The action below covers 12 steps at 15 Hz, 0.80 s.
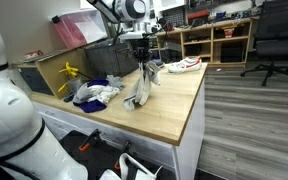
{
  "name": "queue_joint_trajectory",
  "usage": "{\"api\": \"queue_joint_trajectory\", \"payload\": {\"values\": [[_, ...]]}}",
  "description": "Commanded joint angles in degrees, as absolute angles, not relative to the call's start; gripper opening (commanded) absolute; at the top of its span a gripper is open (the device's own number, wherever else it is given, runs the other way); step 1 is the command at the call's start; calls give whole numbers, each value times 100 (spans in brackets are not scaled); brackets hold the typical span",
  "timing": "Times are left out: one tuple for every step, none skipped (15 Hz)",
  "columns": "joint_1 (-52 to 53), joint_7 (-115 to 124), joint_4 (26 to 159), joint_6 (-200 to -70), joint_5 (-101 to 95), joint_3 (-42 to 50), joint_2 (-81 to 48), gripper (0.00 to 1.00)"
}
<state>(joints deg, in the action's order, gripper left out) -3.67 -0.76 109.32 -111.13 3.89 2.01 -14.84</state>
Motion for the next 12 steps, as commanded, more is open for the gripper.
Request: {"api": "queue_joint_trajectory", "payload": {"values": [[-217, 41, 10991, -10677, 151, 178, -1070, 2], [-176, 53, 10936, -10579, 116, 161, -999, 2], [-138, 57, 10905, -10516, 81, 145, -939, 2], [-96, 81, 10875, -10499, 41, 128, -890, 2], [-59, 96, 10833, -10470, 5, 114, -854, 2], [-29, 111, 10791, -10446, -50, 99, -833, 2], [-6, 129, 10763, -10447, -110, 85, -823, 2], [5, 133, 10725, -10444, -154, 70, -832, 2], [16, 174, 10686, -10450, -200, 64, -861, 2], [21, 192, 10655, -10467, -251, 64, -900, 2], [24, 190, 10617, -10461, -316, 63, -950, 2], [25, 188, 10599, -10481, -382, 67, -995, 2]]}}
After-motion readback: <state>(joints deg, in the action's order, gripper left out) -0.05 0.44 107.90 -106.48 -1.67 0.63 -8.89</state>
